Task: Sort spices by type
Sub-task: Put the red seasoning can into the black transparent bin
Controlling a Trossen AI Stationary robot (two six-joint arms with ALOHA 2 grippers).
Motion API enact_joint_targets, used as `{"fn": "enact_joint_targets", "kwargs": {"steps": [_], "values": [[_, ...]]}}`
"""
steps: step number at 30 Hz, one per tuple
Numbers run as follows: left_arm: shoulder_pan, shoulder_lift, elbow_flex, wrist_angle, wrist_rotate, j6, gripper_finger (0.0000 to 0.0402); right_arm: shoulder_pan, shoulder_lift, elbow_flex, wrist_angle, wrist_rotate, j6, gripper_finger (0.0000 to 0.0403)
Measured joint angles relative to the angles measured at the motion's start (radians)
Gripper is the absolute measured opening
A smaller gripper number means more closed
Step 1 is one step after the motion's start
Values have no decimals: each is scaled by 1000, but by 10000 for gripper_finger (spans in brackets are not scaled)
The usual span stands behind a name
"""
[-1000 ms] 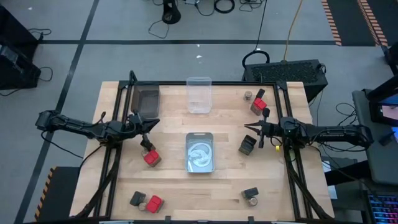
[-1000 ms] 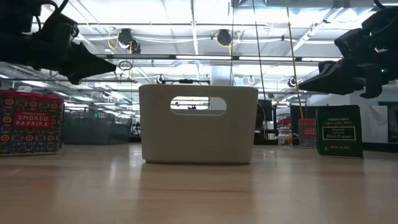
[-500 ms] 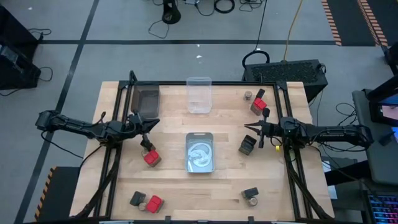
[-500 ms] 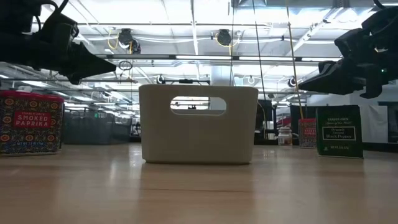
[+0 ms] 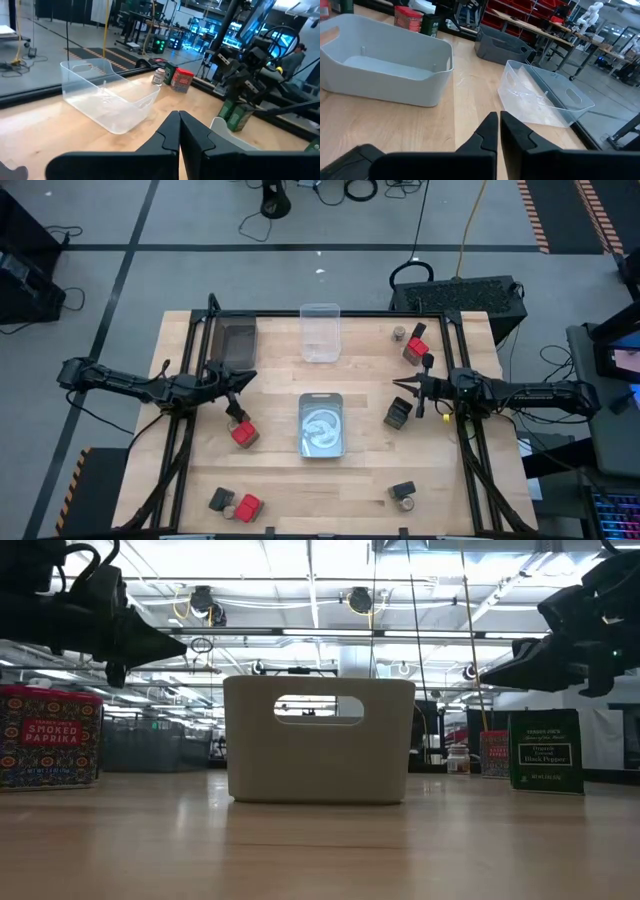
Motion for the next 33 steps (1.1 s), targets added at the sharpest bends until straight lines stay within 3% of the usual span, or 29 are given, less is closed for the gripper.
{"fn": "enact_joint_targets", "kwargs": {"steps": [6, 19, 22, 27, 33], "values": [[0, 0, 0, -14, 1, 20, 8, 0, 0, 0, 37, 4, 291, 0], [0, 0, 0, -66, 7, 64, 8, 0, 0, 0, 262, -3, 458, 0], [0, 0, 1, -53, 85, 69, 8, 1, 0, 11, 292, -36, 471, 0], [0, 0, 70, -89, 303, 93, 8, 12, 10, 64, 299, -73, 473, 0], [-14, 26, 273, -337, 334, 168, 8, 117, 149, 166, 297, -130, 473, 0]]}}
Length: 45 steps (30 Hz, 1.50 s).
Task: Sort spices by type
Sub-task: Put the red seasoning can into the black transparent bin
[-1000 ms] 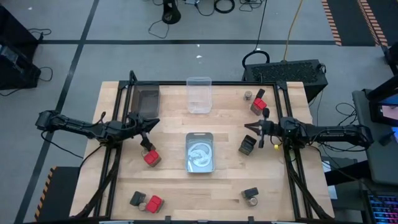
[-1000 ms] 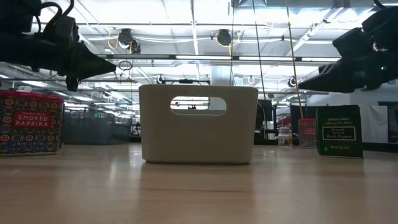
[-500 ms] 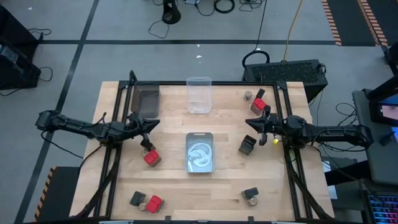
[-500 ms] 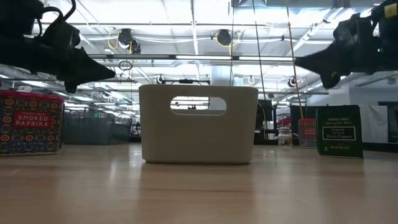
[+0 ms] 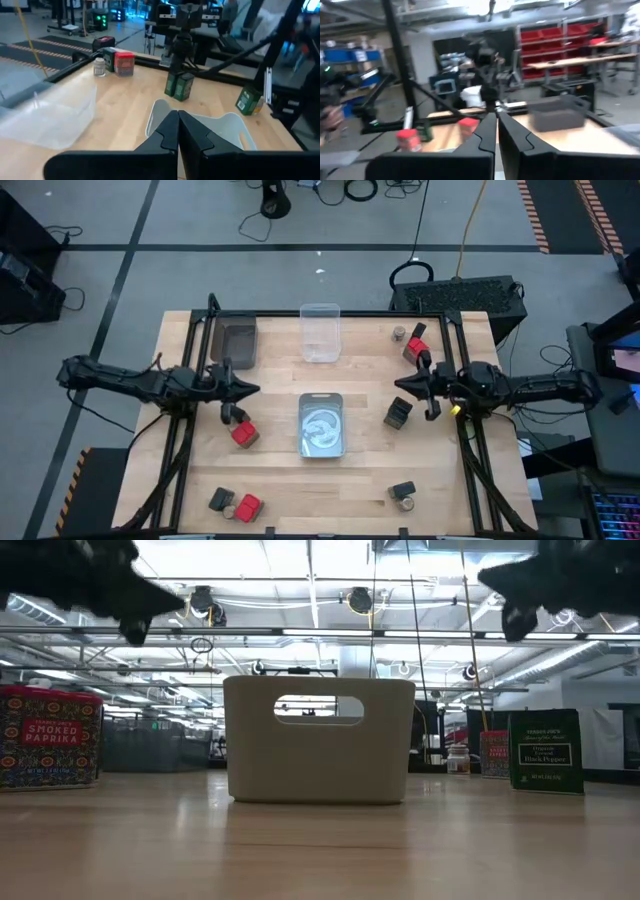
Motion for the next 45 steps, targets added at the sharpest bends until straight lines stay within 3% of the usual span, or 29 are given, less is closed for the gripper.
{"fn": "enact_joint_targets", "kwargs": {"steps": [8, 15, 19, 21, 23, 38, 45], "values": [[-18, 115, 194, -139, -41, 111, 8, 126, 346, 253, -29, 4, -67, 0], [-18, 205, 307, -253, -43, 141, 8, 218, 597, 574, -461, 13, -62, 0], [-18, 251, 350, -269, -42, 167, 8, 275, 680, 665, -563, 193, -62, 0], [-18, 276, 364, -269, -30, 182, 8, 297, 704, 681, -564, 307, -66, 0], [-18, 300, 374, -270, -24, 186, 8, 305, 712, 696, -584, 357, -79, 0], [-14, 336, 401, -286, -23, 223, 8, 272, 712, 709, -567, 369, -136, 0], [98, 419, 595, -361, -26, 346, 8, 268, 721, 709, -592, 372, -145, 0]]}}
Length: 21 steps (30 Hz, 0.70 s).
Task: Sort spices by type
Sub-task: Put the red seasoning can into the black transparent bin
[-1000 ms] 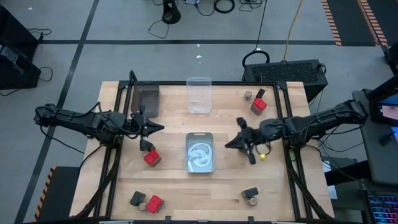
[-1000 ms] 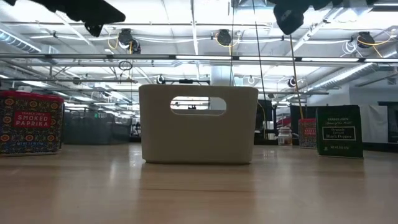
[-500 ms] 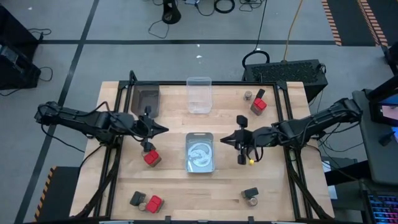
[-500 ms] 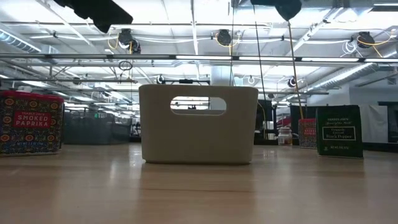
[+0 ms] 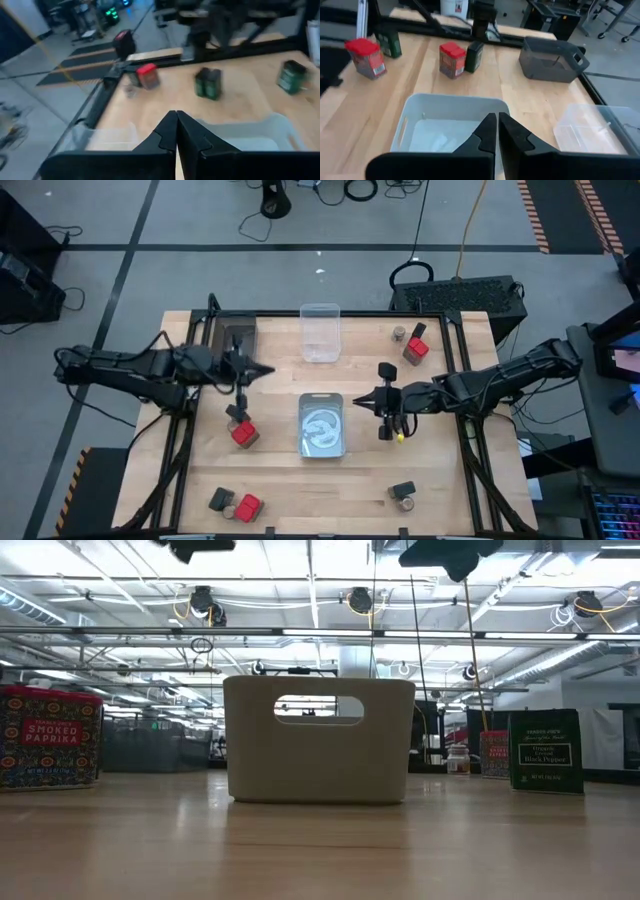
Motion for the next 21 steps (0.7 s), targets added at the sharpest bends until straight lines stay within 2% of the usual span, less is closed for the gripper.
{"fn": "enact_joint_targets", "kwargs": {"steps": [5, 7, 14, 21], "values": [[105, 86, 118, -150, -2, -92, 8, -5, 2, -1, -37, 5, -84, 0], [142, 108, 123, -141, 12, -137, 8, -7, 5, -2, -67, 16, -121, 0], [232, 215, 123, -53, 122, -181, 8, -37, 4, -2, -70, 217, -170, 0], [216, 338, 123, -30, 189, -184, 8, -57, 4, -2, -66, 233, -92, 0]]}}
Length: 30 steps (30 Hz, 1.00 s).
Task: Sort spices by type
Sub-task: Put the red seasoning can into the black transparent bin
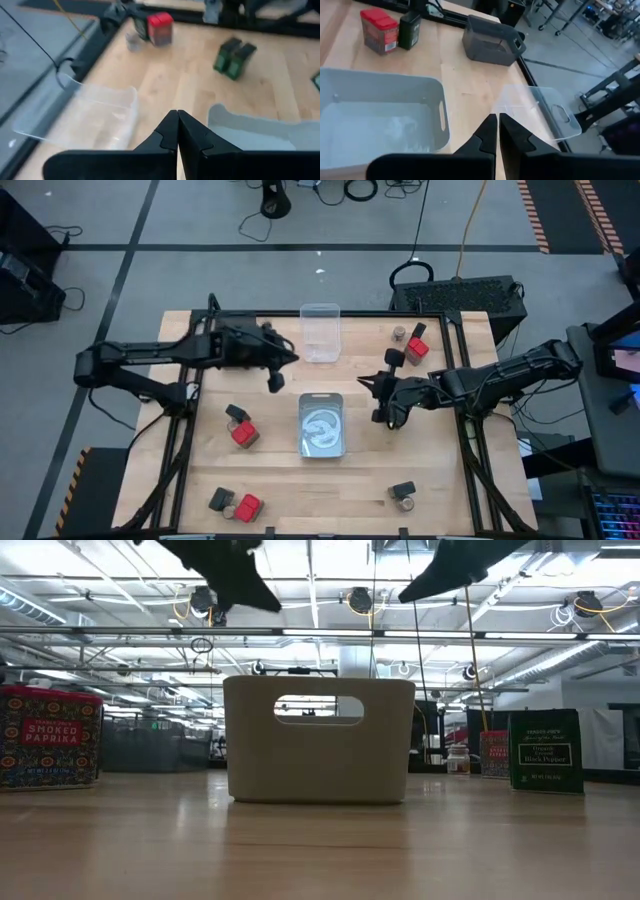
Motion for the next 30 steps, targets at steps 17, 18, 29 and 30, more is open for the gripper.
{"fn": "enact_joint_targets", "kwargs": {"steps": [17, 18, 29, 30], "values": [[-363, -52, 0, -271, -77, -345, 8, 92, -2, 0, 57, -84, 200, 0], [-379, -64, 0, -291, -77, -376, 8, 98, -2, 0, 54, -84, 206, 0], [-428, -96, 0, -522, 101, -881, 8, 135, -1, -43, -95, -76, 205, 0], [-434, -92, 0, -541, 124, -921, 8, 135, -1, -43, -96, -76, 176, 0]]}}
